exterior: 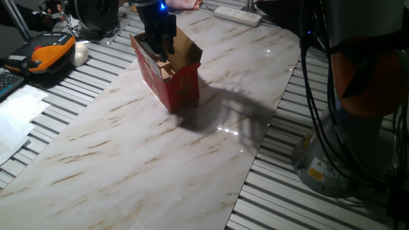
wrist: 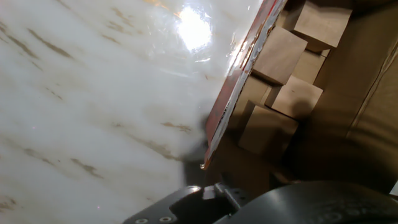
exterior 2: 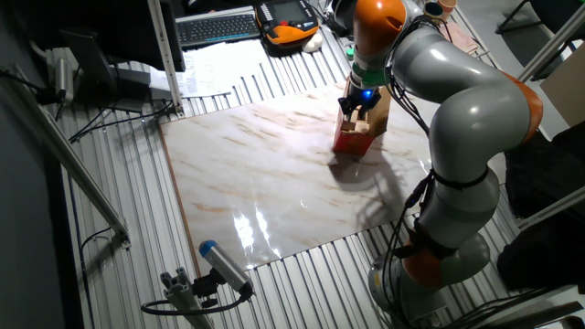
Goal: Cover the box
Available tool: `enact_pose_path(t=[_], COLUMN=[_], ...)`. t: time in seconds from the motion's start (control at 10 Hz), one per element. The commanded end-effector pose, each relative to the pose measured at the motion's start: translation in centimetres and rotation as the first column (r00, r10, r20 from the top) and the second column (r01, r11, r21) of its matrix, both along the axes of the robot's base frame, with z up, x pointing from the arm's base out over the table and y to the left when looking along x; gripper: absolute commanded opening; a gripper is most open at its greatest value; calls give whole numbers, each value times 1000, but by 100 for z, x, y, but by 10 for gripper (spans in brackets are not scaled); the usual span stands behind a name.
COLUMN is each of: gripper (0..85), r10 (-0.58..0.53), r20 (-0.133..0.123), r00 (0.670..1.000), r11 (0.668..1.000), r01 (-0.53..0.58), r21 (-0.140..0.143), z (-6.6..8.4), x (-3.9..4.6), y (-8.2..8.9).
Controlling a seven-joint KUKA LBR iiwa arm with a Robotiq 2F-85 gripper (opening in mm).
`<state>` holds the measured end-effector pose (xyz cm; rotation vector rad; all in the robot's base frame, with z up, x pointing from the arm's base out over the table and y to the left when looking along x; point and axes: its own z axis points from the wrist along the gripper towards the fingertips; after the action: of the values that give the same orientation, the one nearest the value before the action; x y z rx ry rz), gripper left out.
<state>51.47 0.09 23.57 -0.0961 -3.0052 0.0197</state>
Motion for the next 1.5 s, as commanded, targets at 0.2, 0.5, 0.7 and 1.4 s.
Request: enact_pose_path(t=[0.2, 0.5, 0.7, 1.4], gripper=[0, 0, 0, 0], r10=[-6, -8, 1, 33], r20=[3, 1, -2, -1], r00=[1000, 1000, 1000, 999], r11=[1000, 1000, 1000, 999], r01=[6, 8, -1, -33], r21=[1, 1, 1, 1], z=[1, 1, 2, 3], x=[0, 1, 1, 0], y=[-1, -2, -1, 12])
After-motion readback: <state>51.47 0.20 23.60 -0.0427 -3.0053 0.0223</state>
